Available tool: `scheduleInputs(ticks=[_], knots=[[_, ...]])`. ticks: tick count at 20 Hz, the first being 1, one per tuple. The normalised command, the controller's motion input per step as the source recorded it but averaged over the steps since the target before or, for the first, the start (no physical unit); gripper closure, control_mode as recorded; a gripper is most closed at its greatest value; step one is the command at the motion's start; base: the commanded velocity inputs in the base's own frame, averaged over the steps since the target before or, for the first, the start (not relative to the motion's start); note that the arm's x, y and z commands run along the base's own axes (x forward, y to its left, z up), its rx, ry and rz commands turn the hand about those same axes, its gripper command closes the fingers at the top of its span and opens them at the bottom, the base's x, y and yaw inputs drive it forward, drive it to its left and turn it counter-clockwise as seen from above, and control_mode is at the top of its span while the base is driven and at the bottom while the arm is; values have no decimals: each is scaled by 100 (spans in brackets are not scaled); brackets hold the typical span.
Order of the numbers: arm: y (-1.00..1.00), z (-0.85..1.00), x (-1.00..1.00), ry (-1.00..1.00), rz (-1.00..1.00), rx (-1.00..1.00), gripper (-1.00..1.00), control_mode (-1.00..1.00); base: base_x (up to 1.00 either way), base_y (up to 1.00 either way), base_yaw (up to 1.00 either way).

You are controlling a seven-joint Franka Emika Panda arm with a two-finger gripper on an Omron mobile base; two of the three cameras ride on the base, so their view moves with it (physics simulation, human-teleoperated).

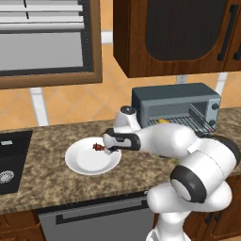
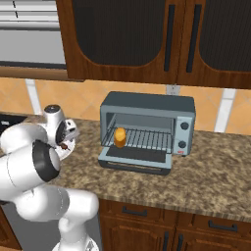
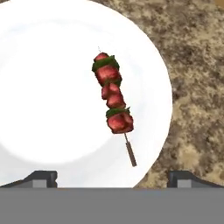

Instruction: Pick up the kebab skewer and baguette bread, and place them inside the toaster oven. Close the toaster oven door and start by setting the timer.

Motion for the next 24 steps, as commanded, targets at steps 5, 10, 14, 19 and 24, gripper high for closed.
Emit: scheduleInputs(ticks=[5, 10, 14, 19, 24], knots=[[2, -25, 68, 14, 12, -19, -100, -100, 0, 0, 0], [19, -35, 21, 6, 4, -9, -100, -100, 0, 0, 0], [8, -32, 0, 7, 0, -3, -100, -100, 0, 0, 0], [0, -32, 0, 2, 0, -4, -100, -100, 0, 0, 0], [0, -17, -6, 0, 0, -1, -100, -100, 0, 0, 0]])
